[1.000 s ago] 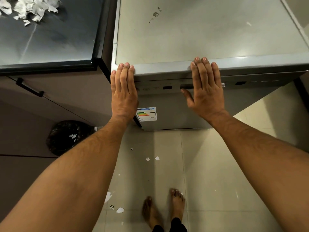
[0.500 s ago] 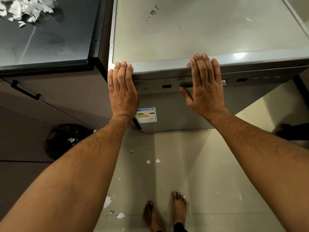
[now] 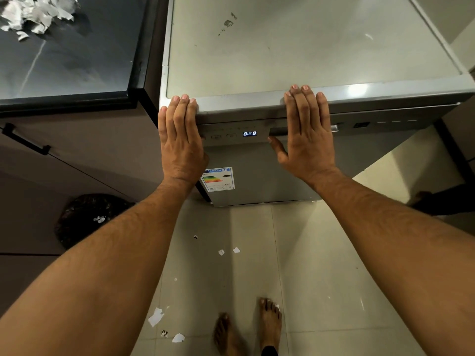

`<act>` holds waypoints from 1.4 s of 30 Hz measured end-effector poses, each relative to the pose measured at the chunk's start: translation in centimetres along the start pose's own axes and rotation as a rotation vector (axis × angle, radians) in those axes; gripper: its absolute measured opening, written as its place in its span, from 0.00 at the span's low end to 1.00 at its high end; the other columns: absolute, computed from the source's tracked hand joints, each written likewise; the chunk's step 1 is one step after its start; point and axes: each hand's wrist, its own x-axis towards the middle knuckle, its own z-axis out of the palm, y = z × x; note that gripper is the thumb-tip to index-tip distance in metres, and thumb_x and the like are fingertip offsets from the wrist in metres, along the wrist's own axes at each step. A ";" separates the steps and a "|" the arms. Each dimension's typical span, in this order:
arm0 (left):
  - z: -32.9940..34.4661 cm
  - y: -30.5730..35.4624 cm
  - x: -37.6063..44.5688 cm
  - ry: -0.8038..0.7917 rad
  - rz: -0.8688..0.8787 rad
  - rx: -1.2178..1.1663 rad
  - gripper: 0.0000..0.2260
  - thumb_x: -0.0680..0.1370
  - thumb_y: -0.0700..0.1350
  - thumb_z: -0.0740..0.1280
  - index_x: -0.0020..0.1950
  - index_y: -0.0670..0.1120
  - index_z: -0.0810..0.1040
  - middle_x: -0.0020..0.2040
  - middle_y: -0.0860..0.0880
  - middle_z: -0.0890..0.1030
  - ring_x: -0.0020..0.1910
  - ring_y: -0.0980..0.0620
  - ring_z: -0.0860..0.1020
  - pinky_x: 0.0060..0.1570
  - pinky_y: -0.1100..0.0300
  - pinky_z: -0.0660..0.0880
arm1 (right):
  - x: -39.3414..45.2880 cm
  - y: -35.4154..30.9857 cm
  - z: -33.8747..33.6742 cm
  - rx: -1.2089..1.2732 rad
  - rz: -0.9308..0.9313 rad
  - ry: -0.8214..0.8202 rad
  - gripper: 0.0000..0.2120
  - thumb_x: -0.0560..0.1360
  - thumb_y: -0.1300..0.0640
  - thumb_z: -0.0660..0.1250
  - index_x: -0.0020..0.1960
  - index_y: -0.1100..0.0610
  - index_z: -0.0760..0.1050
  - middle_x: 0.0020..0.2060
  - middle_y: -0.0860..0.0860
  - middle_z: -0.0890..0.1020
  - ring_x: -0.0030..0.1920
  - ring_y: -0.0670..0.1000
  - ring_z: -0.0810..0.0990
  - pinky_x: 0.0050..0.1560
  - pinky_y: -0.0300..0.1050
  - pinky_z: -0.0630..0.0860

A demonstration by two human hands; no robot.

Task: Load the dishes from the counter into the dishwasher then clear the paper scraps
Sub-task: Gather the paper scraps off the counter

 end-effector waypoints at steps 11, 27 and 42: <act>-0.1 0.2 0.0 -0.017 -0.009 -0.003 0.34 0.73 0.43 0.67 0.77 0.38 0.61 0.76 0.39 0.65 0.78 0.41 0.58 0.80 0.47 0.44 | 0.1 -0.4 0.2 -0.024 0.024 0.011 0.43 0.79 0.37 0.59 0.81 0.65 0.53 0.79 0.63 0.59 0.80 0.62 0.53 0.81 0.60 0.46; 0.0 0.1 0.0 -0.022 -0.013 -0.024 0.34 0.73 0.45 0.67 0.77 0.37 0.61 0.75 0.38 0.65 0.77 0.41 0.59 0.79 0.47 0.44 | 0.2 -0.9 0.7 -0.015 0.060 0.069 0.41 0.80 0.37 0.59 0.80 0.65 0.57 0.78 0.63 0.62 0.80 0.62 0.56 0.81 0.59 0.45; 0.0 0.1 0.0 -0.028 -0.012 -0.021 0.34 0.73 0.44 0.68 0.77 0.38 0.61 0.75 0.39 0.65 0.77 0.40 0.59 0.80 0.47 0.44 | 0.2 -0.9 0.8 -0.011 0.069 0.075 0.41 0.80 0.36 0.59 0.80 0.65 0.57 0.78 0.63 0.62 0.80 0.62 0.56 0.81 0.60 0.46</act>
